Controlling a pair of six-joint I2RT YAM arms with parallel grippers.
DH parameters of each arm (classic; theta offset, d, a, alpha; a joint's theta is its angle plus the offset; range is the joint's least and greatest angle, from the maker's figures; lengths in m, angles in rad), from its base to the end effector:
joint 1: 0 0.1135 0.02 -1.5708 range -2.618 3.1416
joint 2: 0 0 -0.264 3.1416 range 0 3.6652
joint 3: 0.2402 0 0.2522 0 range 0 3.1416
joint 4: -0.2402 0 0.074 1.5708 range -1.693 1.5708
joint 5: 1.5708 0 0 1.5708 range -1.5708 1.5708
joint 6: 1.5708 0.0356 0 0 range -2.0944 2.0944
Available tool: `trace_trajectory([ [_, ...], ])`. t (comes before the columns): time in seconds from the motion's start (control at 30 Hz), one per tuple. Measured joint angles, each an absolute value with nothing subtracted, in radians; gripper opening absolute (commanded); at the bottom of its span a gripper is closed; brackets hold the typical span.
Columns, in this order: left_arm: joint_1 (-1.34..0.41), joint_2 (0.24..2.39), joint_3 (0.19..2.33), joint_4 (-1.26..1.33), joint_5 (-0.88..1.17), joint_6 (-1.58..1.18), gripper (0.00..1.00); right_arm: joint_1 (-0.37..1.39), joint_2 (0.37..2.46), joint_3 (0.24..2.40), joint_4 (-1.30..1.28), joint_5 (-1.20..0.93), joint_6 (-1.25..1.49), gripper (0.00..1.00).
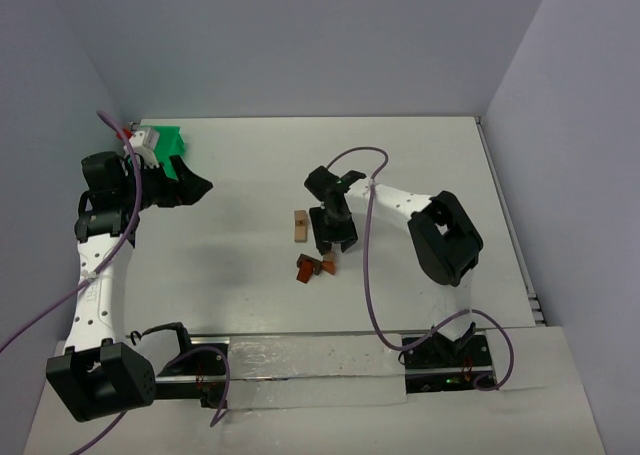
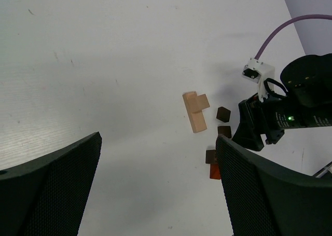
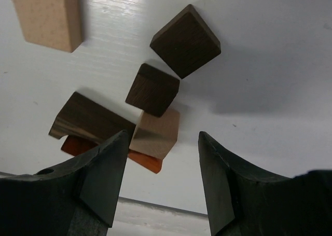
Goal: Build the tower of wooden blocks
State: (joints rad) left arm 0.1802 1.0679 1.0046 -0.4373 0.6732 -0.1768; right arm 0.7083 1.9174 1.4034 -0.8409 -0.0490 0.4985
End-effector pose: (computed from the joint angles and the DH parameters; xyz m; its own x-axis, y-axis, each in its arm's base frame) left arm 0.2306 0.0194 0.3403 -0.5348 -0.2372 -0.8110 0.3088 0.8386 -0.4489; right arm 0.2844 0.2459 0.1866 -0.9660 -0.1987 -0.1653 -0.2230 0.9641 0.1444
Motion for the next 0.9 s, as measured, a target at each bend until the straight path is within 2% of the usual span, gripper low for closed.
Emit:
trace_trajectory([
  [0.47,0.180,1.105,0.989,-0.421,0.661,-0.179,0.96,0.665,1.994,1.408,-0.854,-0.110,0.535,0.60],
  [0.67,0.180,1.108,0.989,-0.416,0.660,-0.179,0.96,0.665,1.991,1.393,-0.850,-0.128,0.535,0.63],
  [0.8,0.180,1.108,0.989,-0.414,0.658,-0.179,0.96,0.665,1.964,1.355,-0.839,-0.136,0.539,0.55],
  [0.9,0.180,1.108,0.989,-0.414,0.658,-0.179,0.96,0.665,1.936,1.342,-0.837,-0.139,0.542,0.42],
])
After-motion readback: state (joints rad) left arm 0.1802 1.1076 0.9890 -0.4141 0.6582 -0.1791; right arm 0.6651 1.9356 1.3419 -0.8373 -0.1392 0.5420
